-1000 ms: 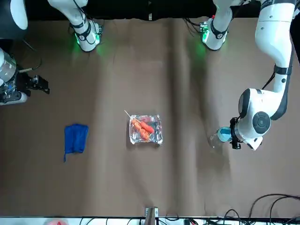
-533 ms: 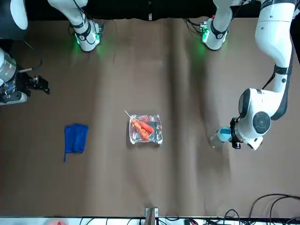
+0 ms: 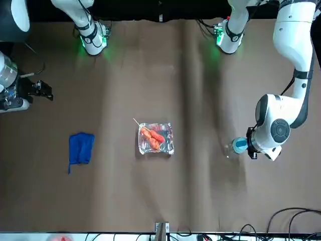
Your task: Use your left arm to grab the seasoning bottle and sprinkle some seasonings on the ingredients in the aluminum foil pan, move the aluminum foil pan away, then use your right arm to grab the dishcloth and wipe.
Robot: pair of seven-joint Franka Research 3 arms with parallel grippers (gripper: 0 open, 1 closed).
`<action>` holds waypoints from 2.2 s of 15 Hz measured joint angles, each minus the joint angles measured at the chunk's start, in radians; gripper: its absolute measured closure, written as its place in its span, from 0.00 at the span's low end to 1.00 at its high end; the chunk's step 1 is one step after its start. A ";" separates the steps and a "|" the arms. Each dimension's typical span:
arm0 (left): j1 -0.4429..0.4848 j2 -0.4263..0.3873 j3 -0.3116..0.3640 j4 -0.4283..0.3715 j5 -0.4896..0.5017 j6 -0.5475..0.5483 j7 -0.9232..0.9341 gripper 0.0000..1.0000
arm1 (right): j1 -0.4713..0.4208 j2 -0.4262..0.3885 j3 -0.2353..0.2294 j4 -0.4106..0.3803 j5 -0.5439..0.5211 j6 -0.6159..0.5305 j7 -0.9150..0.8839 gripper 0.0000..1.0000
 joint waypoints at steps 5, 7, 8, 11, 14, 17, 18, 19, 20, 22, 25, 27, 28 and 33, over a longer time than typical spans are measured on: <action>-0.003 -0.003 -0.002 0.000 0.000 0.000 -0.017 0.77 | 0.000 0.000 0.000 0.000 0.000 -0.002 0.000 0.00; -0.004 -0.004 -0.003 0.000 0.000 0.000 -0.020 0.78 | 0.000 0.000 0.000 0.000 0.000 -0.002 0.000 0.00; -0.005 -0.004 -0.004 0.000 0.000 0.000 -0.021 0.78 | 0.000 0.000 0.000 0.000 0.000 -0.002 0.000 0.00; -0.012 -0.004 -0.005 0.000 0.000 0.000 -0.021 0.78 | 0.000 0.000 0.000 0.000 0.000 -0.002 0.000 0.00; -0.013 -0.016 -0.007 0.004 0.000 0.002 -0.022 0.78 | 0.000 0.000 0.000 0.000 0.000 -0.002 0.000 0.00; -0.011 -0.046 -0.037 0.007 0.000 0.003 -0.022 0.78 | 0.000 0.000 0.000 0.000 0.000 -0.002 0.000 0.00; -0.013 -0.056 -0.049 0.007 0.000 0.002 -0.023 0.78 | 0.000 0.000 0.000 0.000 0.000 -0.002 0.000 0.00; -0.015 -0.067 -0.061 0.008 0.000 0.000 -0.023 0.78 | 0.000 0.000 0.000 0.000 0.000 -0.002 0.000 0.00; -0.018 -0.077 -0.073 0.009 0.000 -0.005 -0.023 0.78 | 0.000 0.000 0.000 0.000 0.000 -0.002 0.000 0.00; -0.047 -0.097 -0.082 0.014 0.000 -0.034 -0.026 0.78 | 0.000 0.000 0.000 0.000 0.000 -0.003 0.000 0.00; -0.111 -0.114 -0.082 0.062 0.012 -0.154 -0.084 0.78 | 0.000 0.000 0.000 0.000 0.000 -0.003 0.000 0.00; -0.160 -0.118 -0.082 0.107 0.049 -0.244 -0.135 0.78 | 0.000 0.000 0.000 0.000 0.000 -0.003 0.000 0.00; -0.207 -0.120 -0.081 0.142 0.072 -0.311 -0.195 0.78 | 0.000 0.000 0.000 0.000 0.000 -0.003 0.000 0.00; -0.330 -0.121 -0.079 0.201 0.172 -0.431 -0.368 0.78 | 0.000 0.000 0.000 0.000 0.000 -0.003 0.000 0.00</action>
